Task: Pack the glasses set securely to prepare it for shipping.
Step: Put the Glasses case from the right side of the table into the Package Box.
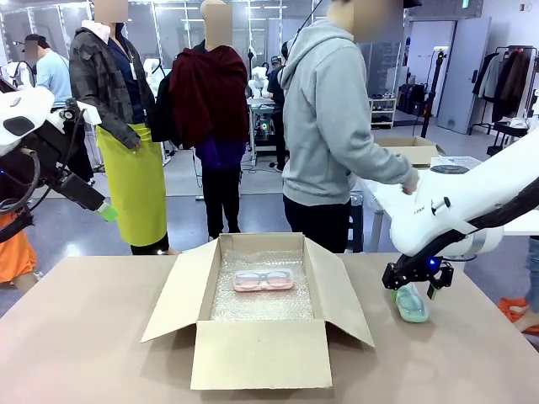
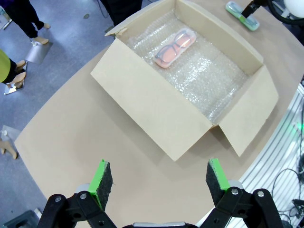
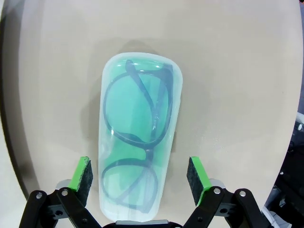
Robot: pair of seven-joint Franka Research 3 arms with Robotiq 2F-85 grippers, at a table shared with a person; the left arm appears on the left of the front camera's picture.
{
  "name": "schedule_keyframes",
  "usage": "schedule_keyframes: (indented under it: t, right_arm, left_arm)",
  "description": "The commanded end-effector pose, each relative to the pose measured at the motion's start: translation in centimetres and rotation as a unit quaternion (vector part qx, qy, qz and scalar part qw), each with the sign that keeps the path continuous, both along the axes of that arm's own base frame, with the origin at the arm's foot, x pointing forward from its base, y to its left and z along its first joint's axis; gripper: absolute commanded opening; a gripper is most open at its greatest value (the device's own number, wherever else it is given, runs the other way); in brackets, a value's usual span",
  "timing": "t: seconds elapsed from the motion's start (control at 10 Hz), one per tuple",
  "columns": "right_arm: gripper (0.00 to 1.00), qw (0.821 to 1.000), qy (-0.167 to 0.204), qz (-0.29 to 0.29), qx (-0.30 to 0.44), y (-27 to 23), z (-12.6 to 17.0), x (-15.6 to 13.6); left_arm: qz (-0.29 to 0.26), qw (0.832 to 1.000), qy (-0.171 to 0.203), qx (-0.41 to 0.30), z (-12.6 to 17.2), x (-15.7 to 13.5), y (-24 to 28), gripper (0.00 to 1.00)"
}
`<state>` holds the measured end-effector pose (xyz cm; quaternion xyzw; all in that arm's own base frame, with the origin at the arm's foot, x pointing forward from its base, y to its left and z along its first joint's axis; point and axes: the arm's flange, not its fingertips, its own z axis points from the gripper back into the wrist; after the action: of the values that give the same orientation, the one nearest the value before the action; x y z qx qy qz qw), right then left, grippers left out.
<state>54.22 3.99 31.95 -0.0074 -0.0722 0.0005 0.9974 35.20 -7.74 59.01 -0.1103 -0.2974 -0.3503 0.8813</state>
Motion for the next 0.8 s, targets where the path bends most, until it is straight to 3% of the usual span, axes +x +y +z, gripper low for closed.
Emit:
schedule_keyframes:
  t: [0.0, 0.2, 0.3, 0.4, 0.5, 0.6, 0.7]
  right_arm:
    - [0.98, 1.000, -0.008, -0.014, -0.019, 0.87, -0.80, 0.22]
    - [0.78, 1.000, -0.008, -0.016, -0.018, 0.81, -0.72, 0.12]
    - [0.78, 1.000, -0.005, -0.016, -0.017, 0.63, -0.78, 0.07]
    - [0.58, 1.000, -0.003, -0.017, -0.016, 0.58, -1.03, 0.15]
    - [0.68, 1.000, -0.003, -0.018, -0.015, 0.55, -1.03, 0.19]
    - [0.39, 1.000, -0.004, -0.018, -0.014, 0.58, -0.93, 0.19]
    - [0.49, 1.000, -0.002, -0.019, -0.013, 0.60, -0.88, 0.17]
  left_arm:
    - [-0.005, 1.000, -0.003, -0.003, 0.28, -0.03, 0.18, 1.00]
    - [-0.005, 1.000, -0.003, -0.003, 0.28, -0.03, 0.18, 1.00]
    - [-0.005, 1.000, -0.003, -0.003, 0.28, -0.03, 0.18, 1.00]
    - [-0.005, 1.000, -0.003, -0.003, 0.28, -0.03, 0.18, 1.00]
    - [-0.005, 1.000, -0.003, -0.003, 0.28, -0.03, 0.18, 1.00]
    - [-0.005, 1.000, -0.003, -0.003, 0.28, -0.03, 0.18, 1.00]
    - [-0.005, 1.000, -0.003, -0.003, 0.28, -0.03, 0.18, 1.00]
